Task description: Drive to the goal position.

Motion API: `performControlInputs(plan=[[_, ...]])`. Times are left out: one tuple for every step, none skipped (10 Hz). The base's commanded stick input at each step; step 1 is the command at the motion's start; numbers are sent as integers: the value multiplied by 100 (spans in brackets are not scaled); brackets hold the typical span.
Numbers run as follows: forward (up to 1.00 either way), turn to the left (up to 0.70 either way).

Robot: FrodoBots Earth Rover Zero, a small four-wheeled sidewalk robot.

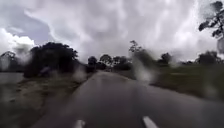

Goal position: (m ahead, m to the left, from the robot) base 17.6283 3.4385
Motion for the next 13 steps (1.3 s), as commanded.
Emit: performControlInputs(plan=[[70,0],[70,0],[70,0],[70,0],[70,0],[70,0],[70,0],[70,0],[70,0],[70,0],[70,0],[70,0],[70,0]])
